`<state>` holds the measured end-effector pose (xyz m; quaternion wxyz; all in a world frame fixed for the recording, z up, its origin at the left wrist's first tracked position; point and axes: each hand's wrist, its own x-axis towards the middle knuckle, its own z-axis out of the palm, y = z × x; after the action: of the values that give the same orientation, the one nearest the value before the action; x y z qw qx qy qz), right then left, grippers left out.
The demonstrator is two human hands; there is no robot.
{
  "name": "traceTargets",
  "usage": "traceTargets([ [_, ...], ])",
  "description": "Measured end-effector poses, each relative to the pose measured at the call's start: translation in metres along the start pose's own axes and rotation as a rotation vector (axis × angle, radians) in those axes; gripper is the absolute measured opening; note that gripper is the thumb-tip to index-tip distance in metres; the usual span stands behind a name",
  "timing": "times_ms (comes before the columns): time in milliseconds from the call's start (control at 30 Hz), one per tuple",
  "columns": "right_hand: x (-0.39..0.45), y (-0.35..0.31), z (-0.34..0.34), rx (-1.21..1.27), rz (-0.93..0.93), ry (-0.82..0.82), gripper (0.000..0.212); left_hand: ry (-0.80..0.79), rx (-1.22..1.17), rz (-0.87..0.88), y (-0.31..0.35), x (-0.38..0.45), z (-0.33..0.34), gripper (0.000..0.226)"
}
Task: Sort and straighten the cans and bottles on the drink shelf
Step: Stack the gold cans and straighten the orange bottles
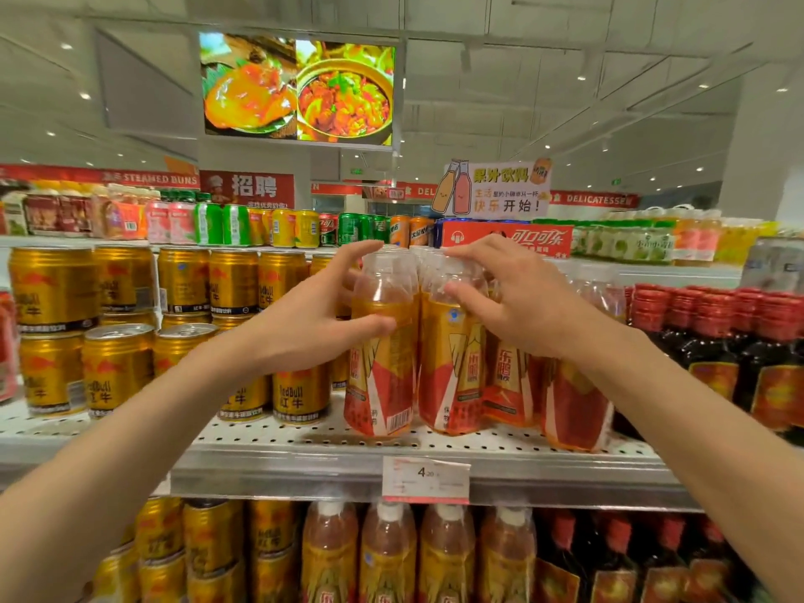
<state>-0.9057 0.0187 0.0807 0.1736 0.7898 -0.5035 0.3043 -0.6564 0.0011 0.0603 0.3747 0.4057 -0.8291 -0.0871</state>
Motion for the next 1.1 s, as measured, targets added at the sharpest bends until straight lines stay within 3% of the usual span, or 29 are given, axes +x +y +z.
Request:
traceTargets([
  [67,0.001,0.0,0.0,0.014,-0.008,0.002,0.057,-0.041,0.0,-0.01,-0.001,-0.002,-0.004,0.088],
  [300,0.001,-0.001,-0.003,0.017,-0.024,-0.013,0.061,0.166,0.106,0.096,-0.002,0.001,0.02,0.096],
  [600,-0.001,-0.002,-0.007,-0.06,0.003,-0.006,0.066,0.005,0.031,0.097,-0.008,0.003,0.008,0.095],
  [800,-0.005,0.0,-0.016,-0.146,-0.046,-0.22,0.104,-0.007,-0.009,0.112,-0.011,0.004,0.007,0.092],
  [1100,0.002,-0.012,-0.012,-0.096,-0.06,-0.177,0.101,-0.035,-0.008,0.066,-0.011,0.004,0.009,0.091],
])
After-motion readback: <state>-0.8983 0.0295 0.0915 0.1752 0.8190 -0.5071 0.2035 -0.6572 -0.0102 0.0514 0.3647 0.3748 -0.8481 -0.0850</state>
